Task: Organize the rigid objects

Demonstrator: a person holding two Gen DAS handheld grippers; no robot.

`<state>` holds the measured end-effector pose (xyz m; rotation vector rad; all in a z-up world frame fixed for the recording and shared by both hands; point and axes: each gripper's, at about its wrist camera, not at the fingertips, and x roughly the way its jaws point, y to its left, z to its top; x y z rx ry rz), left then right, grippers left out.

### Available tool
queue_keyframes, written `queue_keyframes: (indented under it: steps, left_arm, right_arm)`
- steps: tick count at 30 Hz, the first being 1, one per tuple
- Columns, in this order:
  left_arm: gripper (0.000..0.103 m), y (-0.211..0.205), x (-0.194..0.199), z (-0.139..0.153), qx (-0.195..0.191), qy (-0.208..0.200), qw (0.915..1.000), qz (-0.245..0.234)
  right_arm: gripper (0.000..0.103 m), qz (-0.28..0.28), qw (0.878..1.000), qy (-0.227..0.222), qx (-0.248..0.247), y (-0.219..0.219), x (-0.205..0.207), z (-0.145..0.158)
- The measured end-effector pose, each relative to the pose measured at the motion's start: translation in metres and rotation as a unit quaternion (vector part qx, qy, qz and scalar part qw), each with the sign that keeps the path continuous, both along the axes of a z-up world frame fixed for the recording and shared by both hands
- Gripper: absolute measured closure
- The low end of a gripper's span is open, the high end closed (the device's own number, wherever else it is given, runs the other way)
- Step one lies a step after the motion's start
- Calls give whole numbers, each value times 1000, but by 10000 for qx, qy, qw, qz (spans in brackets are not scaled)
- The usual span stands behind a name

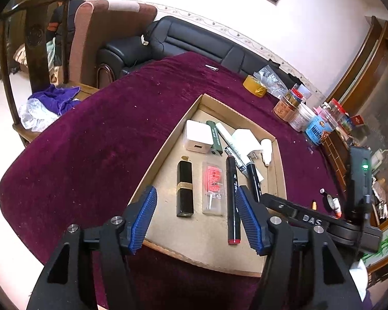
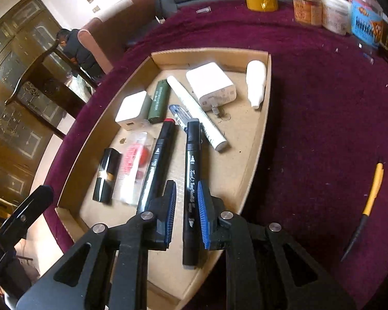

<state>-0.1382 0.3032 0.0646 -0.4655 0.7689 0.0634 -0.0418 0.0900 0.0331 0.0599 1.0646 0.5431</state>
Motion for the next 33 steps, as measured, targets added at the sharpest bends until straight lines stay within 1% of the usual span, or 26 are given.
queue_keyframes:
  steps: [2, 4, 5, 6, 7, 10, 13, 15, 23, 33]
  left_arm:
    - [45, -5, -1, 2, 143, -9, 9999, 16]
    - [45, -11, -2, 3, 306, -8, 9995, 31]
    - [45, -14, -2, 3, 374, -9, 9993, 34]
    - [44, -17, -2, 4, 444, -9, 9990, 35]
    - [44, -20, -3, 4, 492, -9, 9988, 33]
    - [44, -29, -3, 5, 580, 18, 9983, 5]
    - [44, -40, -2, 6, 637, 69, 9979, -58]
    - [44, -48, -2, 8, 695, 90, 9975, -116]
    - [44, -85, -3, 16, 933, 122, 9947, -402]
    - [44, -130, 4, 20, 1141, 221, 9900, -801]
  right_arm:
    - [83, -15, 9998, -179, -13, -6, -7, 5]
    - [70, -65, 9991, -403, -80, -13, -12, 10]
    - [67, -95, 9986, -501, -126, -15, -14, 12]
    - [61, -142, 9977, -628, -205, -20, -16, 15]
    - [59, -190, 9966, -740, -294, -23, -16, 16]
    - [59, -337, 9920, -1063, -597, -37, -20, 20]
    - [59, -557, 9842, -1380, -957, -53, -22, 23]
    - [58, -688, 9808, -1478, -1071, -64, -22, 23]
    - [57, -1095, 9699, -1656, -1410, -104, -21, 17]
    - [57, -1323, 9682, -1606, -1392, -142, -20, 12]
